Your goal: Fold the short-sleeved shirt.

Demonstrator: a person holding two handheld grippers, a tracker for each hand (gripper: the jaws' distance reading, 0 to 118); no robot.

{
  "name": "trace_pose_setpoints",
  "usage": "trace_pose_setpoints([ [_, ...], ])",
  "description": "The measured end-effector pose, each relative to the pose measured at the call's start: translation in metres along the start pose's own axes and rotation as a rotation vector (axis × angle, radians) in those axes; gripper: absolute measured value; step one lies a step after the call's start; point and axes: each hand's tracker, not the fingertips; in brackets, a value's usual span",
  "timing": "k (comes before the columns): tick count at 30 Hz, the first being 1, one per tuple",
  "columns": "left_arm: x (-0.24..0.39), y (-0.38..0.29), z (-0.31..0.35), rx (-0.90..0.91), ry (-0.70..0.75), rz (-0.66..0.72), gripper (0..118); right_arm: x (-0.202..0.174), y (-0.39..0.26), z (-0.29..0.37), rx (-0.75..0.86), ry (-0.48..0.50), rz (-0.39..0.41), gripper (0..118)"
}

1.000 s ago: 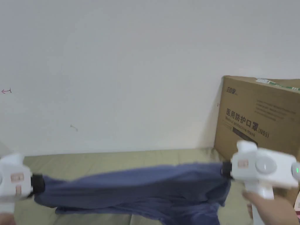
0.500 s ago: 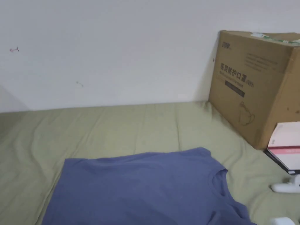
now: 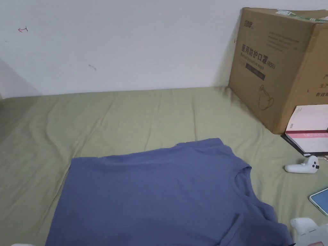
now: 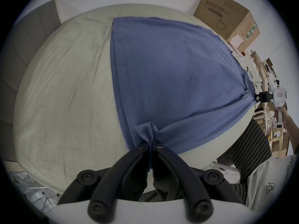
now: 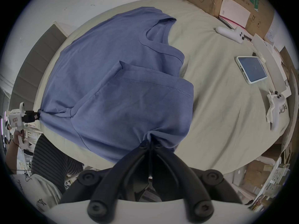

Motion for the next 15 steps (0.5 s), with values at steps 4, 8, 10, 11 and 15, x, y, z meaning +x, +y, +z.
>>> trace_pose_setpoints([
  [4, -0.014, -0.001, -0.007, -0.002, -0.04, 0.088, 25, -0.003, 0.0, 0.005, -0.02, 0.003, -0.035, 62],
  [8, -0.022, -0.001, 0.003, -0.014, -0.11, 0.224, 87, -0.01, -0.002, 0.015, -0.044, -0.046, -0.027, 113],
  [10, -0.004, -0.003, 0.02, -0.007, -0.067, 0.204, 111, -0.014, -0.002, 0.022, -0.034, -0.059, -0.011, 113],
  [11, -0.005, -0.002, 0.029, 0.055, -0.023, 0.17, 109, -0.017, -0.001, 0.029, -0.014, -0.067, -0.008, 113],
  [15, 0.0, 0.003, 0.08, 0.266, -0.011, 0.21, 109, -0.034, 0.004, 0.063, 0.176, -0.05, -0.005, 113],
])
